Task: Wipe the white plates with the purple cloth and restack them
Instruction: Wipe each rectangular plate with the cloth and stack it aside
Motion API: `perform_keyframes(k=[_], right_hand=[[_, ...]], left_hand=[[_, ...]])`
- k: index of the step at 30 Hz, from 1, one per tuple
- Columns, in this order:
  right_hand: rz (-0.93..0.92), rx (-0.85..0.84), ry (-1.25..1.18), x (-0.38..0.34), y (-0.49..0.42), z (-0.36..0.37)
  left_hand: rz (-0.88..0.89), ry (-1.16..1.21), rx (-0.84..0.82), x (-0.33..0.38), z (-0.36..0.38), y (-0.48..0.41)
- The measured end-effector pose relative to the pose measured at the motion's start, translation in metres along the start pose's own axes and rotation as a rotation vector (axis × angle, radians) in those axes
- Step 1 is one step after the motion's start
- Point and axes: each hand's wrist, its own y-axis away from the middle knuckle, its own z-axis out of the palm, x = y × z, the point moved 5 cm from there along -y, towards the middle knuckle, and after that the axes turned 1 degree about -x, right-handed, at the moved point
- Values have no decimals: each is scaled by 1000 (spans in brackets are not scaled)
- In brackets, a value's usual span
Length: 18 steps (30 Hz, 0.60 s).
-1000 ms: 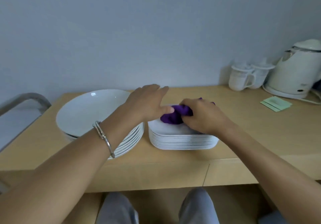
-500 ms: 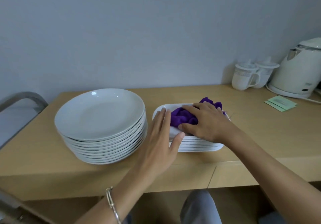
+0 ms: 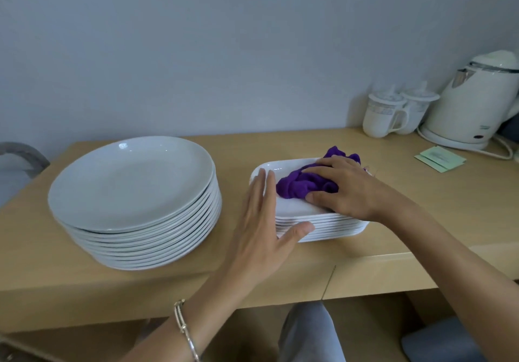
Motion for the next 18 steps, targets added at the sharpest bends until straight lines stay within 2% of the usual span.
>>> perform_keyframes(k=[6, 9, 14, 18], right_hand=[[37, -66, 6, 17, 4, -12], [56, -36, 25, 12, -5, -3], [103, 95, 83, -27, -23, 19], [-57, 99, -87, -49, -18, 20]], left_hand=[[-99, 115, -134, -10, -8, -29], [-103, 246, -221, -16, -9, -37], [-60, 353, -180, -13, -6, -38], [-70, 396, -103, -15, -3, -38]])
